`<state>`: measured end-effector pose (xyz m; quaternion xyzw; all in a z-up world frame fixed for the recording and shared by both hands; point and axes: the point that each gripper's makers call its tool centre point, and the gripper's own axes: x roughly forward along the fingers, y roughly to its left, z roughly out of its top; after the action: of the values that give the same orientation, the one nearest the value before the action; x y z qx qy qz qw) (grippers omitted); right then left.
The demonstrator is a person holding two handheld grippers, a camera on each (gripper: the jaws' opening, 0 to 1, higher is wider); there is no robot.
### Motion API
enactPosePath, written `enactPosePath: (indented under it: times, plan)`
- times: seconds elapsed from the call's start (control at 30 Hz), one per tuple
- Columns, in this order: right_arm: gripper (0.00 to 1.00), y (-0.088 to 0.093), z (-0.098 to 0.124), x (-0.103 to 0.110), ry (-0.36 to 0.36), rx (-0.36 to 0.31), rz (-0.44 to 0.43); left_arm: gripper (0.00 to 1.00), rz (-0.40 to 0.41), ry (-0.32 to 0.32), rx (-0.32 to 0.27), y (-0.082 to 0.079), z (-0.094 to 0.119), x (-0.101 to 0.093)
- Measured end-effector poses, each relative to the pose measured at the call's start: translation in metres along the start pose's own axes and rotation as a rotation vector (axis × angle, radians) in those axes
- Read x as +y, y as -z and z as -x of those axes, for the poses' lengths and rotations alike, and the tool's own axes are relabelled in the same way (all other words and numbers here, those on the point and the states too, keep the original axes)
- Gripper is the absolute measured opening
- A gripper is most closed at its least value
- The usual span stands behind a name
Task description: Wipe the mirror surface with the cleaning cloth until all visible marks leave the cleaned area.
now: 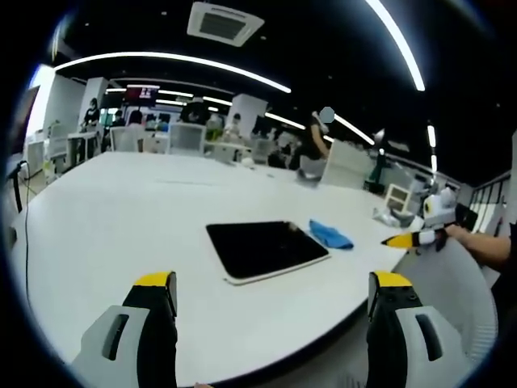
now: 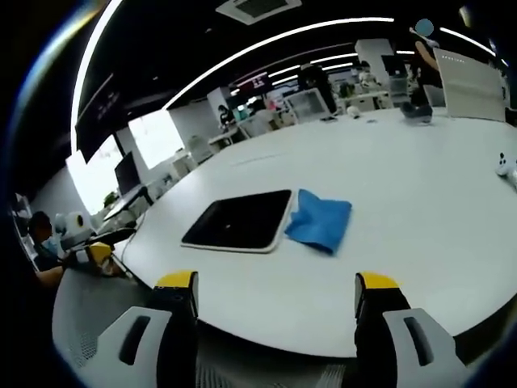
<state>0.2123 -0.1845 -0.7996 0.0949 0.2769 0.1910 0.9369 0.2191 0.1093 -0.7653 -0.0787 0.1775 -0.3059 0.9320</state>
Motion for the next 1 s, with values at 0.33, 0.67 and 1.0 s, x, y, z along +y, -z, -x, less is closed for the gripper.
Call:
enactPosePath:
  times: [0.33,0.67,1.0]
  plan:
    - [0.86,0.001,0.0,0.0,0.005,0.023,0.017,0.99,0.001,-0.005,-0.02,-0.003,0.0,0.002]
    - [0.81,-0.005,0.003,-0.009,0.071,0.009,0.088,0.99,0.003,-0.006,-0.036,-0.006,0.002,0.002]
    - [0.87,-0.028,0.01,-0.015,0.125,-0.121,0.132,0.99,0.002,-0.013,-0.023,-0.004,0.002,0.003]
